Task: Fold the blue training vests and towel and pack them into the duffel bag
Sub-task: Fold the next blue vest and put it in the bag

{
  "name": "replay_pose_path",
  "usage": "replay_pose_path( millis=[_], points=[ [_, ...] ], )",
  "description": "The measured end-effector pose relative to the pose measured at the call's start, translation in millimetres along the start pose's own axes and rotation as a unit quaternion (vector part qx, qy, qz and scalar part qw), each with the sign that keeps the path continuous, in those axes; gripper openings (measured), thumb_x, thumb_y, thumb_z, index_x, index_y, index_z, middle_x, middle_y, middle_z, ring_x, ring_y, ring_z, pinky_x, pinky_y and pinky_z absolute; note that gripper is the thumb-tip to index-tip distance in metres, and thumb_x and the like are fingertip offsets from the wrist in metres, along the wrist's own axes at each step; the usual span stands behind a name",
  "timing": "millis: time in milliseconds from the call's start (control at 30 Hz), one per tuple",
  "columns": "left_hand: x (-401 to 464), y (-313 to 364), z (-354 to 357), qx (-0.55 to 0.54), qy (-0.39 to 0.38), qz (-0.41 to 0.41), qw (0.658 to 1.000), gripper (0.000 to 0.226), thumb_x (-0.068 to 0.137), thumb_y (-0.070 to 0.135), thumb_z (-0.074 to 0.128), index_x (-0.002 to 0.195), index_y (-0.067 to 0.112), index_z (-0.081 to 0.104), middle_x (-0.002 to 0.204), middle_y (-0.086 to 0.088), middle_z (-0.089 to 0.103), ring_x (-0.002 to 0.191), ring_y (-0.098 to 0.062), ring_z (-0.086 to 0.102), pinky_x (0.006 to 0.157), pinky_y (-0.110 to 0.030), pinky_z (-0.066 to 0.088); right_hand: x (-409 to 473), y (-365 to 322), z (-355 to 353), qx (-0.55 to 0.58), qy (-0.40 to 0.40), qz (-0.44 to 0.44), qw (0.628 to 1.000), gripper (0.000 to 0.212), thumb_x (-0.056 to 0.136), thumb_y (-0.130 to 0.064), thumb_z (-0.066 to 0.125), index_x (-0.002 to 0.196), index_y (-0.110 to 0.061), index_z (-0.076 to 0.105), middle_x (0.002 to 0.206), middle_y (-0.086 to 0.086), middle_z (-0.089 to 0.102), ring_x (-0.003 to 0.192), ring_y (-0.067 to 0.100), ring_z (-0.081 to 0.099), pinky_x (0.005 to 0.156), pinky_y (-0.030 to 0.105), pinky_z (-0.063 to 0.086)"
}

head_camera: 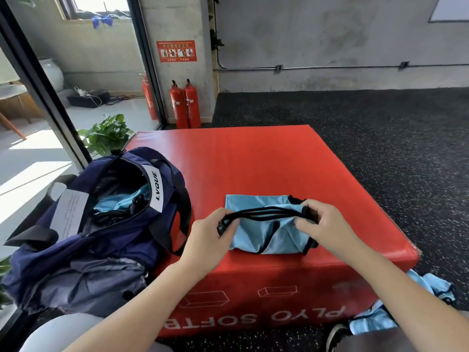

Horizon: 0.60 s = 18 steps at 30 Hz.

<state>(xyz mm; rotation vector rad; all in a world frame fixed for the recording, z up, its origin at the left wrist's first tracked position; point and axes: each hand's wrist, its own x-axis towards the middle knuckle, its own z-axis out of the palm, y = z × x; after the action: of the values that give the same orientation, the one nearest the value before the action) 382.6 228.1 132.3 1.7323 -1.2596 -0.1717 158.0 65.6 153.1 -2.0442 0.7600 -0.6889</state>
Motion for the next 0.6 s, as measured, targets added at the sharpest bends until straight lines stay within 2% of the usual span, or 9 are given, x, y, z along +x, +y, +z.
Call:
replay_pose_path(
  millis=[133,200,267,333,400,467,533,600],
  points=[
    [27.3,-10.0,9.6,0.002,0.007,-0.034,0.999,0.003,0.096,0.027,0.066,0.095,0.027,0.068,0.064,0.001,0.063,0.057,-0.019,0.057,0.056,-0.032,0.047,39.9,10.4,2.0,-0.026,0.016,0.039,0.999,0.011,0.087,-0.015,0.07,0.079,-0.014,0.062,0.065,-0.002,0.055,0.06,0.012,0.045,0.061,0.033,0.034],
    [40.8,-13.4,15.4,0.006,0.02,-0.044,0.999,0.007,0.096,0.025,0.066,0.089,0.026,0.065,0.063,0.003,0.062,0.06,-0.014,0.058,0.057,-0.026,0.045,58.9,14.8,3.4,-0.04,0.008,0.059,0.997,0.007,0.089,-0.022,0.069,0.083,-0.02,0.066,0.076,0.0,0.069,0.068,0.016,0.057,0.066,0.036,0.041],
    [52.2,-16.4,21.0,-0.01,0.034,-0.06,0.998,0.008,0.095,0.022,0.067,0.091,0.028,0.065,0.067,0.012,0.064,0.065,-0.004,0.059,0.06,-0.014,0.043,74.9,20.2,5.4,-0.048,-0.004,0.081,0.995,0.005,0.092,-0.027,0.069,0.088,-0.025,0.068,0.085,-0.002,0.073,0.078,0.017,0.064,0.07,0.035,0.044],
    [60.7,-21.8,28.0,-0.04,0.045,-0.106,0.993,0.004,0.095,0.023,0.067,0.098,0.026,0.067,0.073,0.013,0.067,0.065,-0.004,0.059,0.059,-0.013,0.041,88.8,28.4,8.5,-0.06,-0.018,0.093,0.994,0.005,0.094,-0.028,0.068,0.089,-0.025,0.067,0.087,-0.004,0.072,0.083,0.016,0.065,0.07,0.032,0.042],
    [64.5,-26.8,35.6,-0.075,0.046,-0.162,0.983,0.014,0.095,0.025,0.066,0.109,0.027,0.063,0.073,0.009,0.065,0.053,-0.007,0.051,0.052,-0.018,0.039,99.9,36.5,12.4,-0.086,-0.04,0.102,0.99,0.008,0.094,-0.028,0.068,0.088,-0.024,0.067,0.089,-0.003,0.071,0.085,0.017,0.065,0.071,0.032,0.042],
    [63.0,-28.8,42.5,-0.081,0.027,-0.204,0.975,0.029,0.095,0.026,0.066,0.121,0.027,0.053,0.073,0.008,0.062,0.05,-0.004,0.049,0.048,-0.014,0.038,108.4,44.9,16.1,-0.11,-0.057,0.112,0.986,0.011,0.095,-0.029,0.067,0.087,-0.022,0.066,0.09,-0.002,0.071,0.085,0.018,0.064,0.071,0.033,0.042],
    [55.5,-29.5,48.2,-0.075,0.002,-0.217,0.973,0.042,0.094,0.023,0.066,0.13,0.028,0.044,0.085,0.011,0.065,0.063,0.001,0.059,0.051,-0.01,0.043,114.5,50.5,18.7,-0.123,-0.054,0.118,0.984,0.012,0.095,-0.03,0.066,0.085,-0.024,0.065,0.088,-0.003,0.069,0.083,0.017,0.062,0.068,0.031,0.041],
    [46.0,-29.5,51.3,-0.055,-0.017,-0.208,0.976,0.049,0.093,0.019,0.065,0.134,0.028,0.04,0.093,0.014,0.064,0.075,0.003,0.062,0.058,-0.009,0.045,118.7,53.6,20.7,-0.138,-0.045,0.119,0.982,0.011,0.096,-0.03,0.065,0.086,-0.025,0.064,0.088,-0.003,0.068,0.084,0.016,0.062,0.068,0.03,0.042]
  ],
)
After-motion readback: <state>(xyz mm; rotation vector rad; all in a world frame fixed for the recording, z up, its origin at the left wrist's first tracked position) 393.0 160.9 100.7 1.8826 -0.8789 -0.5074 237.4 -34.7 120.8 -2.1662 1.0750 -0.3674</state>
